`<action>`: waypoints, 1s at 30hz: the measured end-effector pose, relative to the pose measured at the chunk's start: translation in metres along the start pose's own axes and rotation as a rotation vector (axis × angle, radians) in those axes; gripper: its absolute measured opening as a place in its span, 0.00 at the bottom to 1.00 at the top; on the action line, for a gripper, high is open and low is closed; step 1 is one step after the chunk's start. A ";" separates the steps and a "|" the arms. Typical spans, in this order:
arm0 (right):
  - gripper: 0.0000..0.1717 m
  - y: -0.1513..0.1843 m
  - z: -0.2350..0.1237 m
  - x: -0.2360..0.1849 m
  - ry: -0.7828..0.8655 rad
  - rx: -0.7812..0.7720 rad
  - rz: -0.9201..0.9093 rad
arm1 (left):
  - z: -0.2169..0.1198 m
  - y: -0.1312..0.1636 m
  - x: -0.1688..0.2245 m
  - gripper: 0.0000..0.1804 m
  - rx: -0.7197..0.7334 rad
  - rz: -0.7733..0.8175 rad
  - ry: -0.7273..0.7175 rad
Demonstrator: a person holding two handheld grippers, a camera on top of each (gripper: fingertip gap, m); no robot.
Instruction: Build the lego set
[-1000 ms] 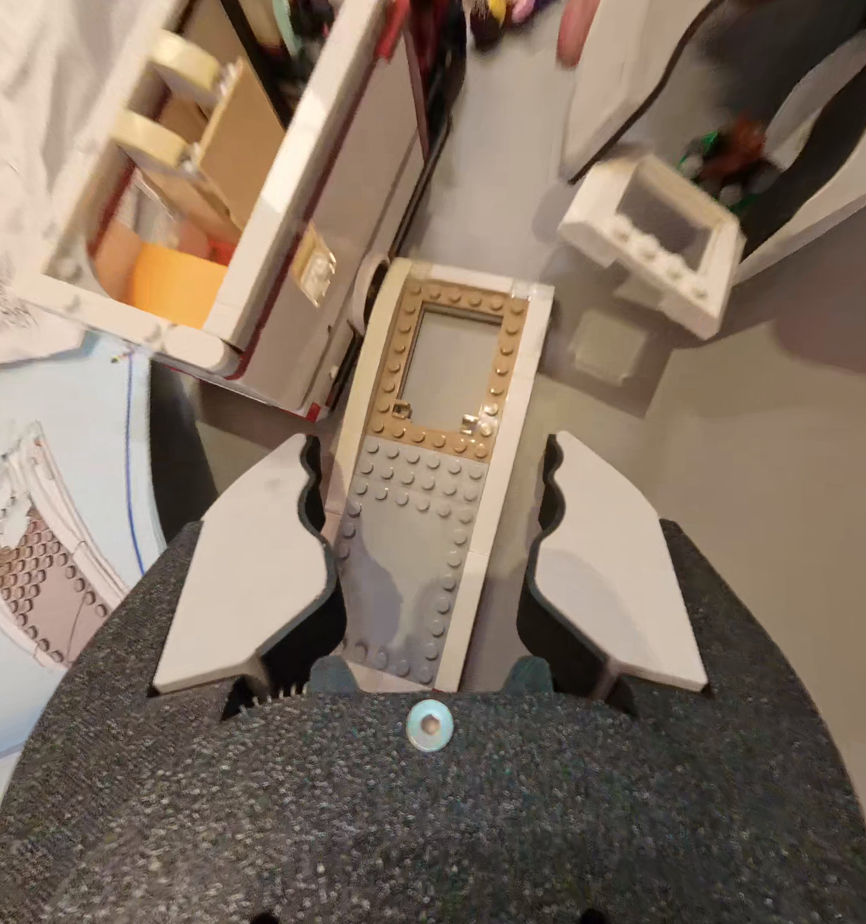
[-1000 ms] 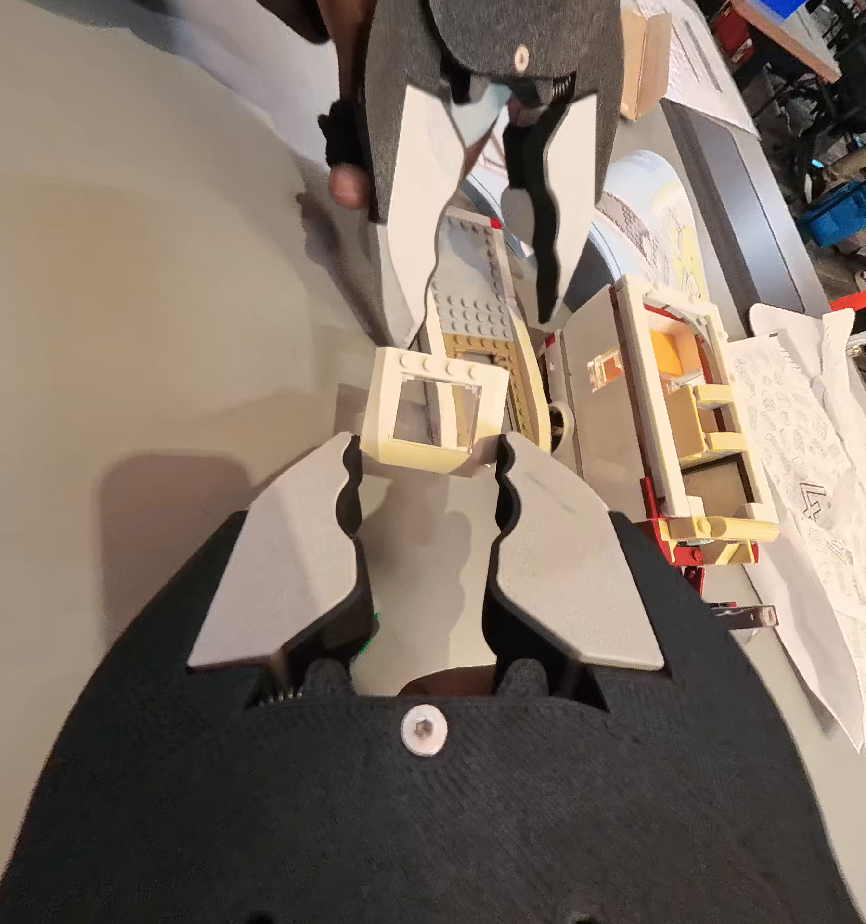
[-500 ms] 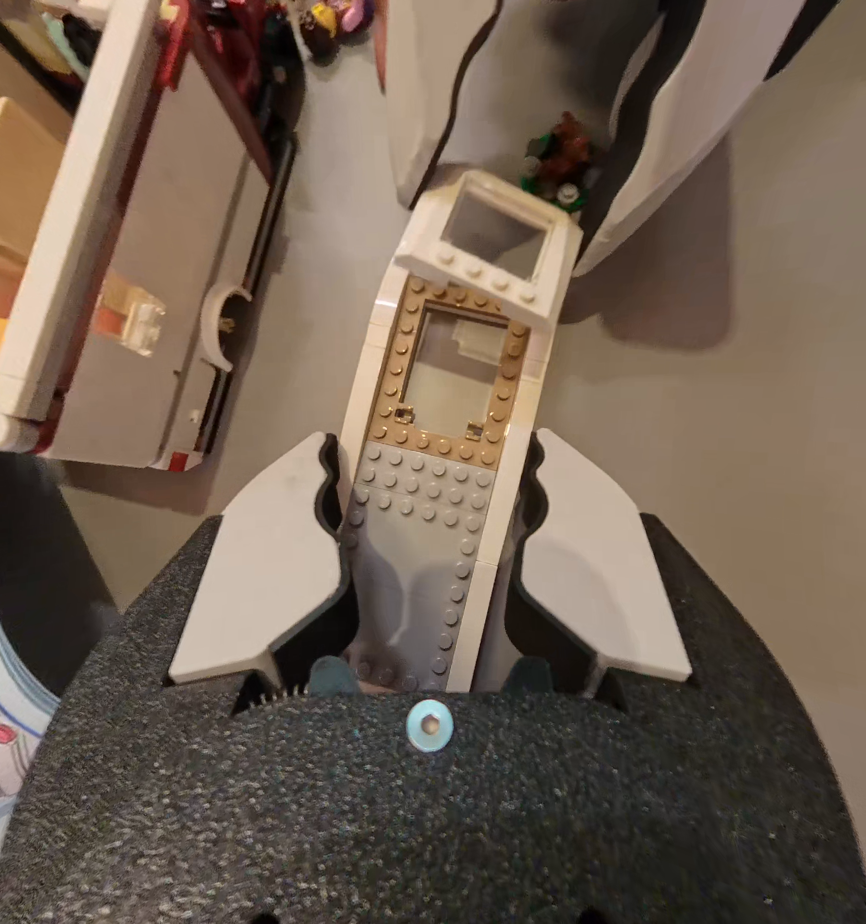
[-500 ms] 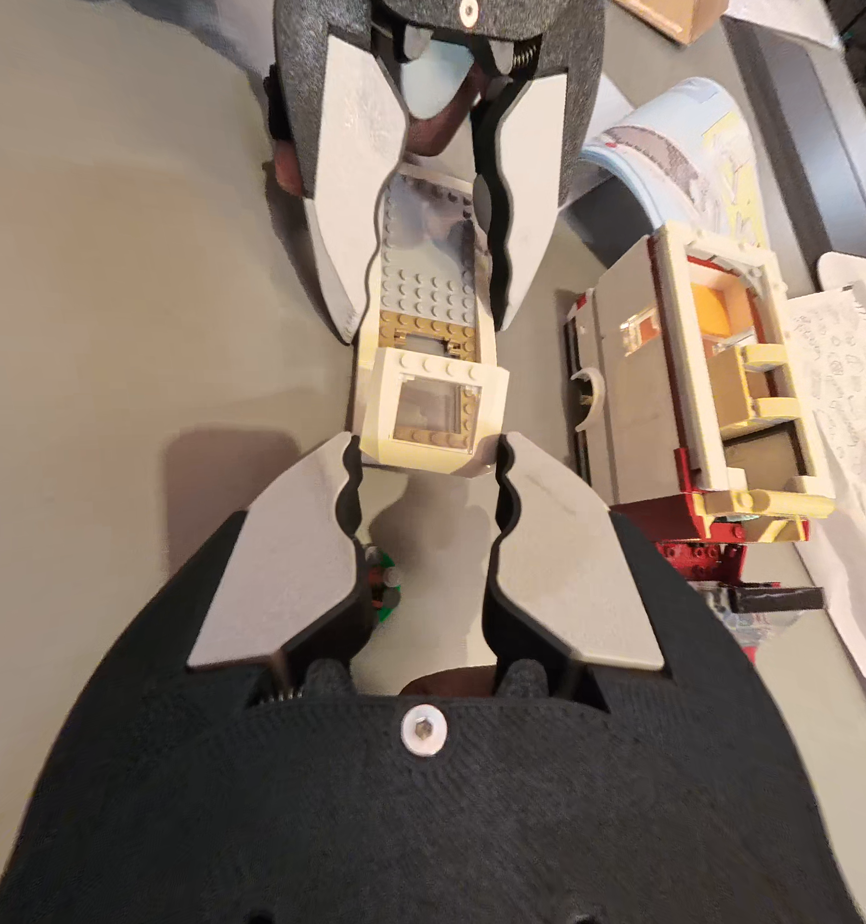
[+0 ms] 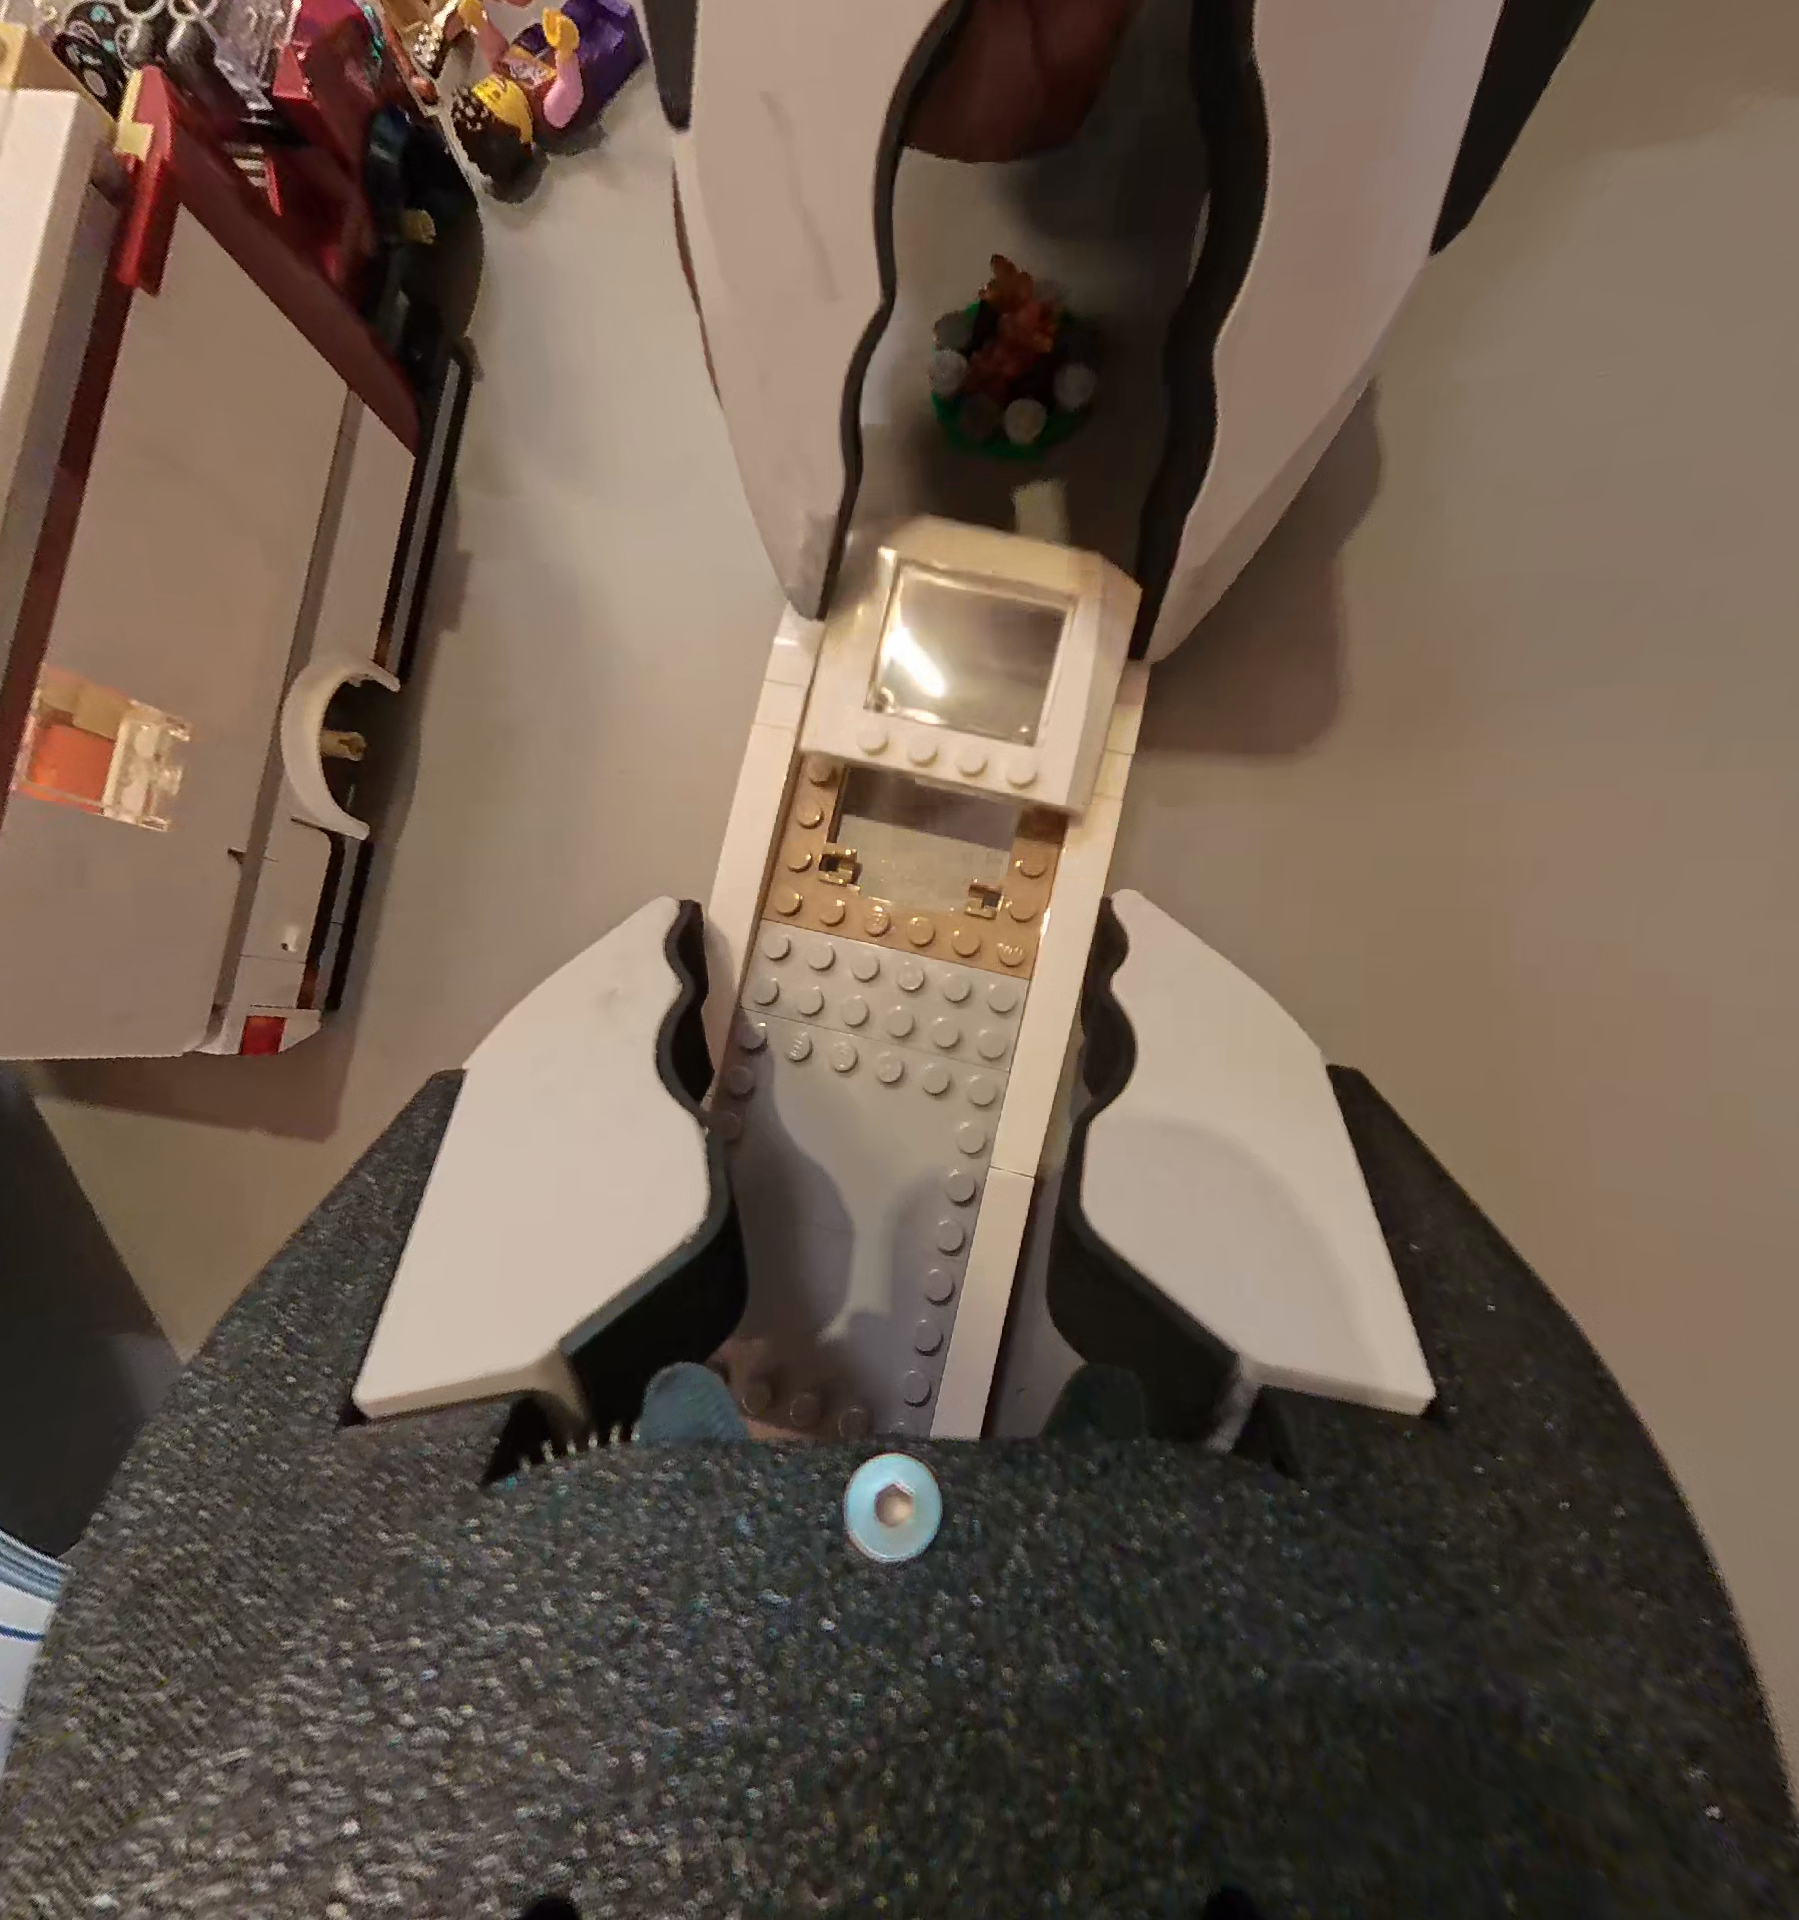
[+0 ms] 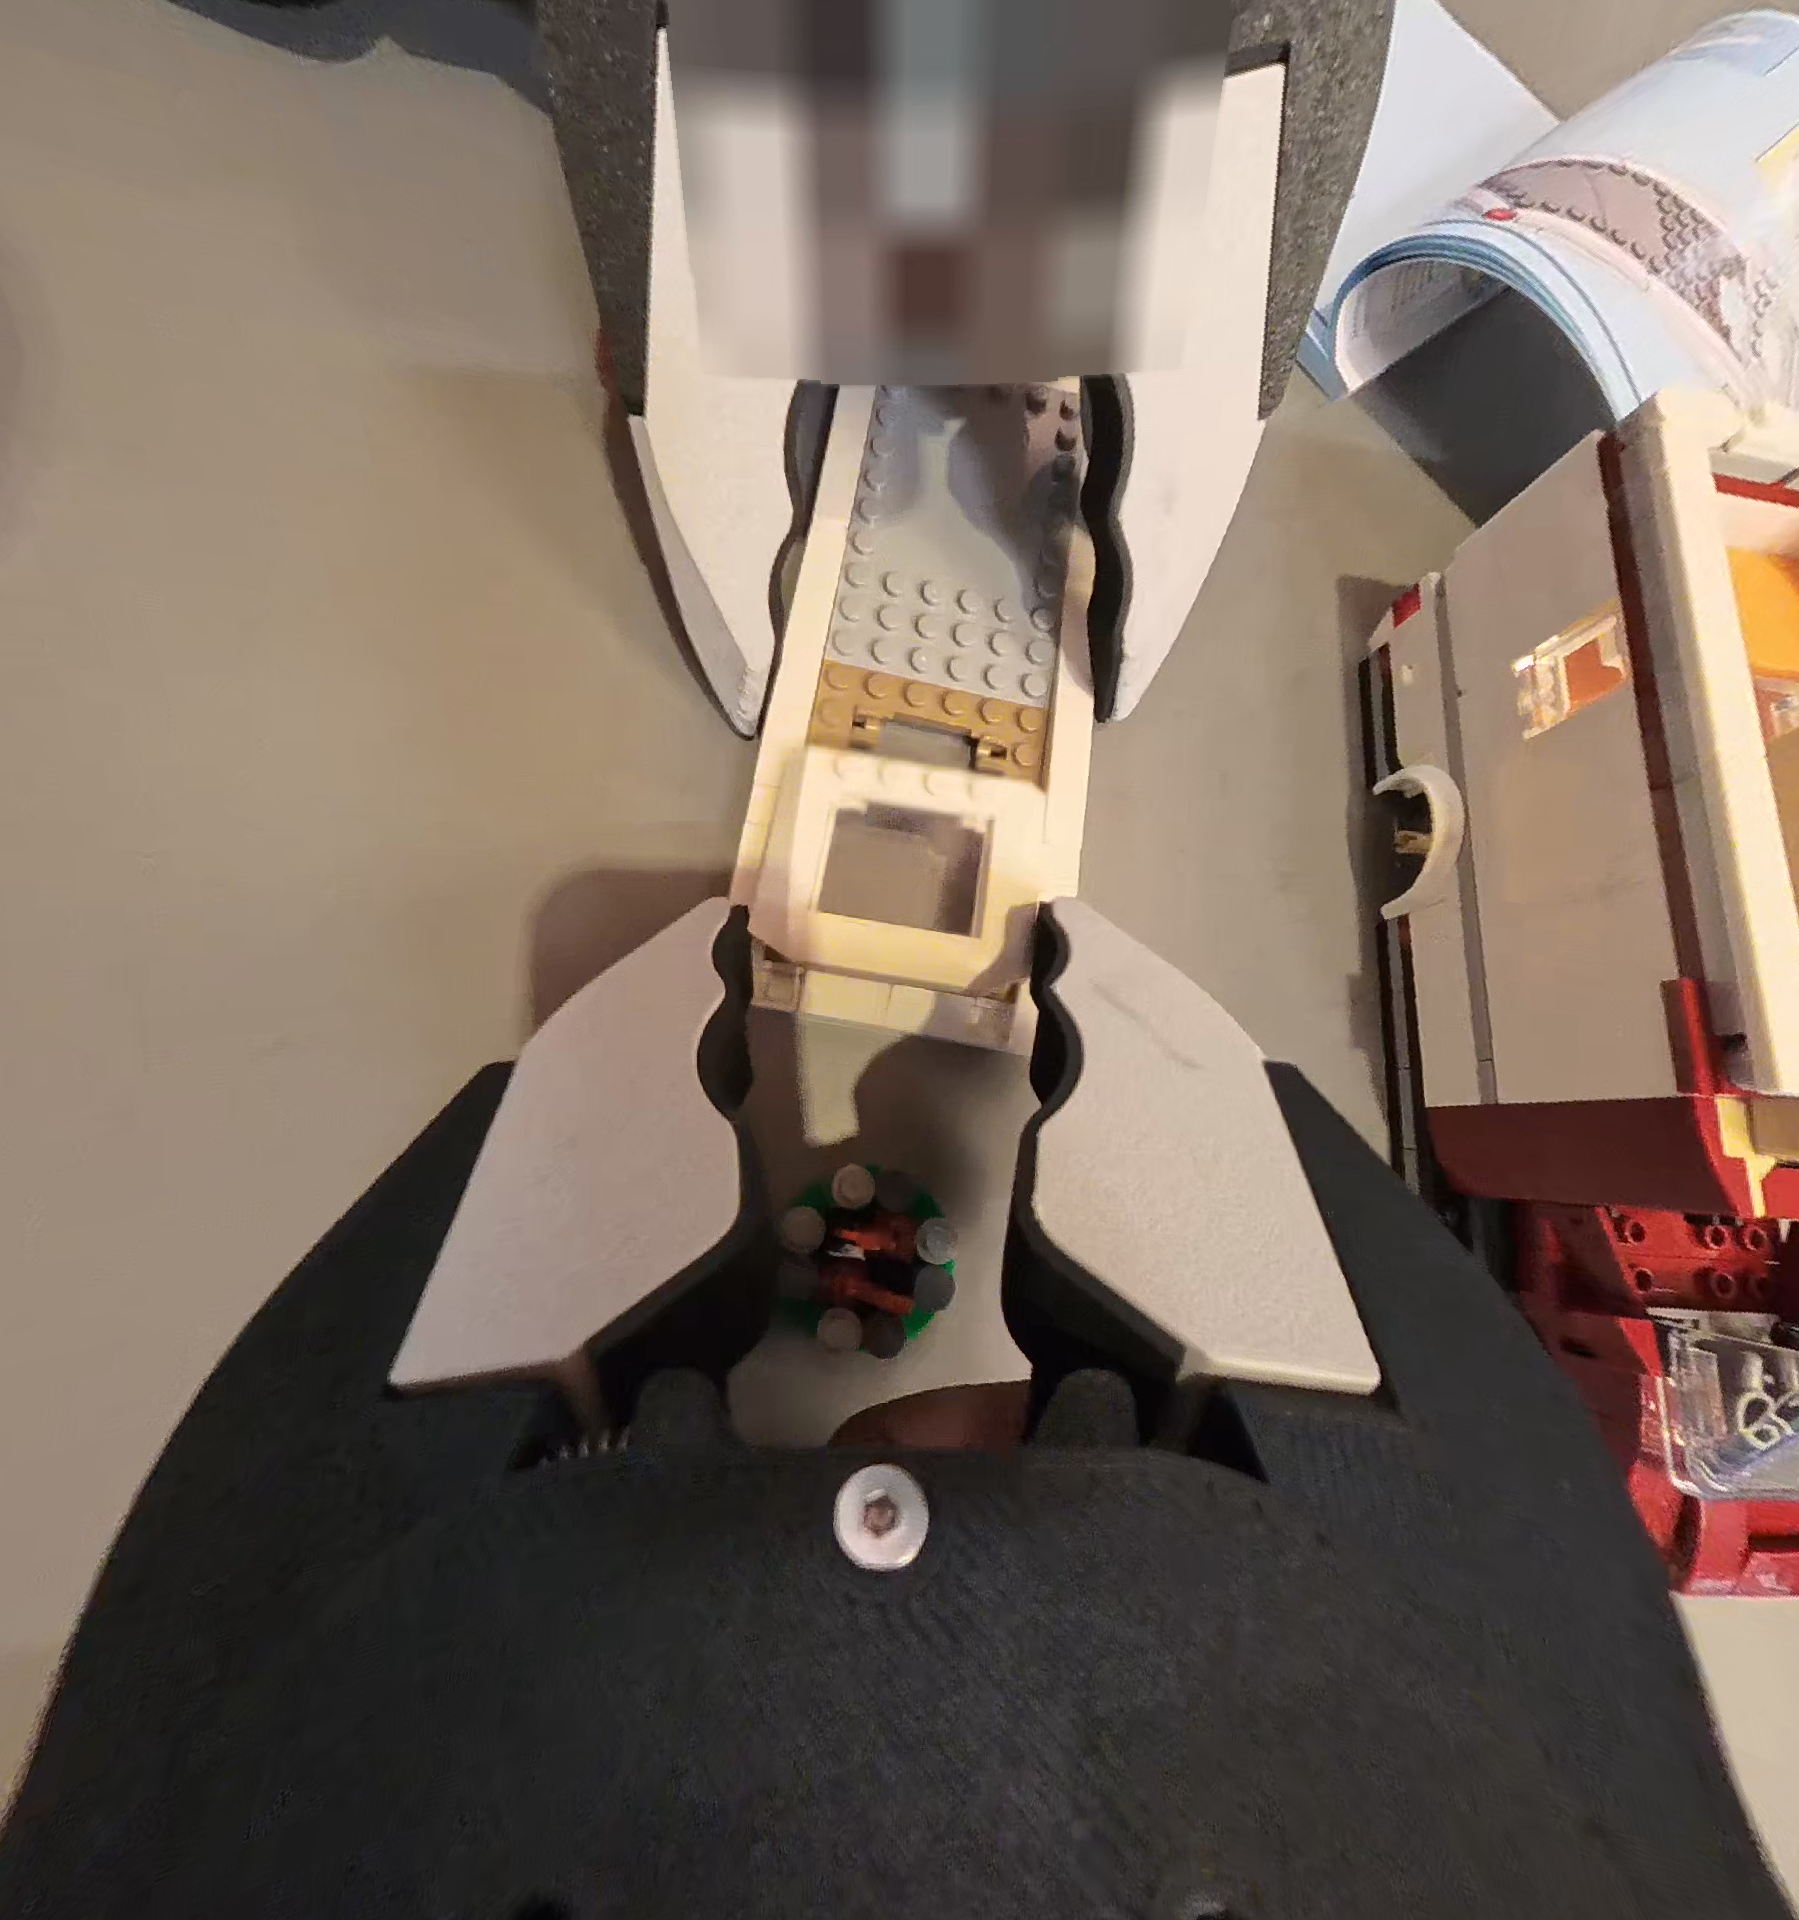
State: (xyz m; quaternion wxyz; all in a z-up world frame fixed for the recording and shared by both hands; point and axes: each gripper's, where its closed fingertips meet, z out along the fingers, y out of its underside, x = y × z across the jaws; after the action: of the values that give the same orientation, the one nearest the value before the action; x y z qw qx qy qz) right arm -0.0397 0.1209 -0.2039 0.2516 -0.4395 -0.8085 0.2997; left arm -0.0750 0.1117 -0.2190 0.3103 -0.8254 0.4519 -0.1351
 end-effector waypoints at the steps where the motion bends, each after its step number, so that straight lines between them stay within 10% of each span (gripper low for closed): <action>1: 0.29 0.000 0.000 0.000 -0.003 0.001 0.003 | 0.000 0.000 0.000 0.40 0.000 0.000 0.000; 16: 0.54 0.008 0.008 -0.006 -0.006 -0.116 0.066 | 0.000 -0.002 0.002 0.39 0.011 -0.009 0.007; 30: 0.41 0.008 0.014 0.006 0.052 -0.145 0.174 | -0.007 -0.014 0.003 0.41 0.096 0.019 -0.044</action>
State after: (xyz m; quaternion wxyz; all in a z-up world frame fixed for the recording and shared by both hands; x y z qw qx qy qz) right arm -0.0474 0.1260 -0.2182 0.2128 -0.5329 -0.7800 0.2496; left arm -0.0681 0.1118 -0.2048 0.3606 -0.8080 0.4458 -0.1356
